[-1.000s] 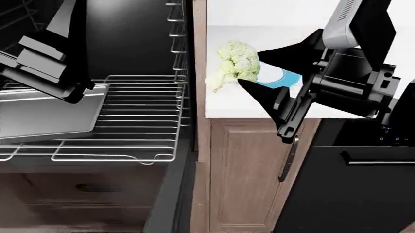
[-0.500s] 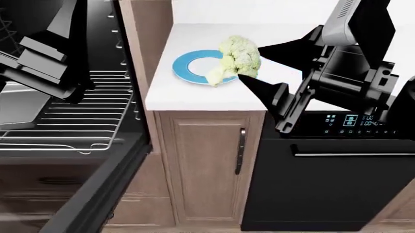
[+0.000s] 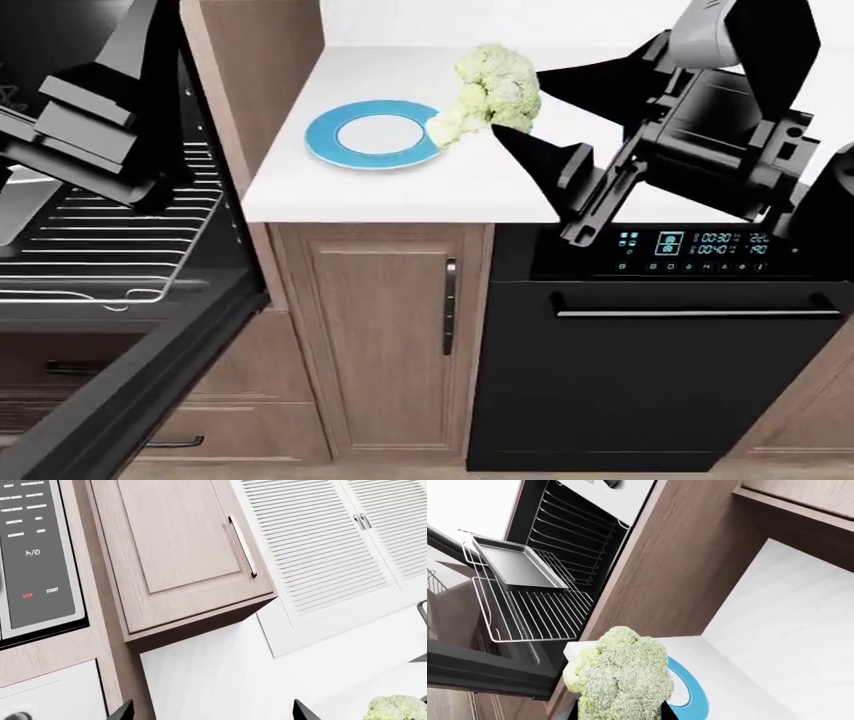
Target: Pick the broccoli from the oven and place it on the plate on the counter.
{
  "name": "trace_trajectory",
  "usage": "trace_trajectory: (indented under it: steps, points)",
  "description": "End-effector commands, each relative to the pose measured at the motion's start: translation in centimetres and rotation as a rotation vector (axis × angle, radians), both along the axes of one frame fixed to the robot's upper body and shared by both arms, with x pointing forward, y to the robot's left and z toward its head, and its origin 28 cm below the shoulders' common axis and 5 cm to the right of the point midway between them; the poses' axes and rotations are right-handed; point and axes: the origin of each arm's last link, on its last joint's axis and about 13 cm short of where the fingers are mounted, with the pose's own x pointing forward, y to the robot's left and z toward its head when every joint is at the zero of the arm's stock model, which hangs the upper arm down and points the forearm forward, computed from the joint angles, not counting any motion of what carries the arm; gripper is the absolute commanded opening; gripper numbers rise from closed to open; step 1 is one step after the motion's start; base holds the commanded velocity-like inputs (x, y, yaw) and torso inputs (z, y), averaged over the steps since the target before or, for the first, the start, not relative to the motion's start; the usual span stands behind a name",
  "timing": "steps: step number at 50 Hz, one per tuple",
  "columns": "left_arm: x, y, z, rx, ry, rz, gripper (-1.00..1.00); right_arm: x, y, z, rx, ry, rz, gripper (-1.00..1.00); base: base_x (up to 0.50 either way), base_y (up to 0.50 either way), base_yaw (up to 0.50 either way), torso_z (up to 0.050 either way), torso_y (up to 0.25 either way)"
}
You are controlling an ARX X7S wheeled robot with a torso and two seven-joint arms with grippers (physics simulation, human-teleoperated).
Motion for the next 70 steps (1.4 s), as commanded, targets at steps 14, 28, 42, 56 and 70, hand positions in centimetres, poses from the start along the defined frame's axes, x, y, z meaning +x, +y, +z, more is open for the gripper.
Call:
trace_trajectory:
  steps: [14, 28, 42, 56, 70]
  points:
    - [0.04, -0.30, -0.29, -0.003, 0.006, -0.012, 1.00, 0.25, -0.20, -0.23, -0.008, -0.017, -0.013, -1.00, 0.27, -0.18, 0.00, 0.000, 0.000]
    - [0.18, -0.29, -0.38, -0.002, 0.005, -0.011, 1.00, 0.22, -0.18, -0.25, -0.011, -0.016, -0.005, -1.00, 0.27, -0.18, 0.00, -0.001, 0.000]
    - [0.16, -0.29, -0.33, -0.002, 0.001, -0.011, 1.00, 0.05, 0.12, -0.07, -0.030, -0.035, 0.021, -1.00, 0.20, -0.06, 0.00, 0.000, 0.001]
    - [0.13, -0.27, -0.47, -0.003, 0.005, -0.011, 1.00, 0.00, 0.14, -0.10, -0.039, -0.039, 0.023, -1.00, 0.13, 0.00, 0.00, 0.000, 0.001]
    - [0.07, -0.40, -0.20, -0.020, -0.020, -0.015, 1.00, 0.10, 0.03, -0.22, -0.041, -0.042, 0.019, -1.00, 0.12, 0.02, 0.00, 0.000, 0.000]
